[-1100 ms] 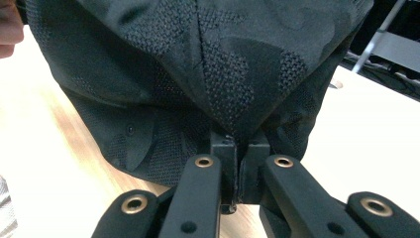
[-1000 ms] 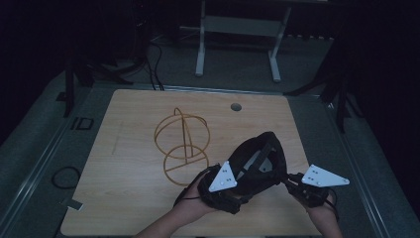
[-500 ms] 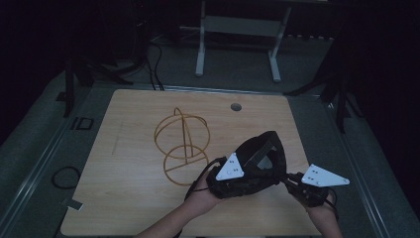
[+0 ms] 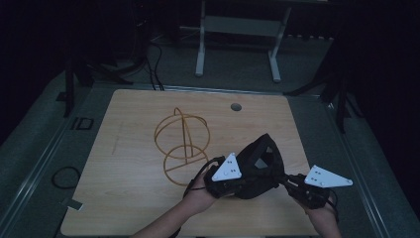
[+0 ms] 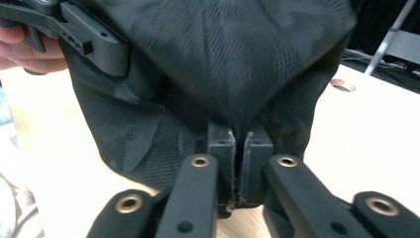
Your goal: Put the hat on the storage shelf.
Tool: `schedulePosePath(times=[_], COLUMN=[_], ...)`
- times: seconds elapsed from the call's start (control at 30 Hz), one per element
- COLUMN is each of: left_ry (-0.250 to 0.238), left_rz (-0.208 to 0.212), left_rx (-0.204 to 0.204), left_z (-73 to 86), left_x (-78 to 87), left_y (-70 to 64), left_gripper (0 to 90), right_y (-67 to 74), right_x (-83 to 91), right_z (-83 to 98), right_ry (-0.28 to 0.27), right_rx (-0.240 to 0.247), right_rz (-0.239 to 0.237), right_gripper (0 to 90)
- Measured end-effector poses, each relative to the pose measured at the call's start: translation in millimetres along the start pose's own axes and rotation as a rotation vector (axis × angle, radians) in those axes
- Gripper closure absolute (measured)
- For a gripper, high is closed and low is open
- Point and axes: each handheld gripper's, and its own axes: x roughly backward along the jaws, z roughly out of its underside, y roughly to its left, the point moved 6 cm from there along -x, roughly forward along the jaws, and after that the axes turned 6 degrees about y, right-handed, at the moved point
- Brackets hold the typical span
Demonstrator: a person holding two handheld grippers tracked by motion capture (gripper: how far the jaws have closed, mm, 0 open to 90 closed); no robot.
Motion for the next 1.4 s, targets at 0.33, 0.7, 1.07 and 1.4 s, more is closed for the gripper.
schedulePosePath(times=[0.33, 0.7, 1.07, 1.4], left_ry=[-0.085, -0.194, -0.223, -0.231], left_rz=[0.02, 0.102, 0.131, 0.109], left_rx=[-0.046, -0.07, -0.067, -0.031], left_z=[-19.6, -44.5, -44.8, -43.7], left_x=[9.0, 21.4, 24.1, 26.1], left_y=[-2.3, -14.0, -12.0, -5.4], left_gripper=[89.2, 89.1, 89.1, 88.9], right_y=[7.8, 15.5, 23.5, 26.5], right_x=[25.2, 28.8, 18.3, 33.5], right_z=[-6.3, -26.7, -26.9, -37.6], right_ry=[-0.049, -0.065, -0.057, -0.129], right_rx=[-0.089, -0.131, -0.111, -0.093], right_rz=[0.0, -0.043, -0.08, -0.031], right_gripper=[53.2, 35.3, 46.1, 82.2])
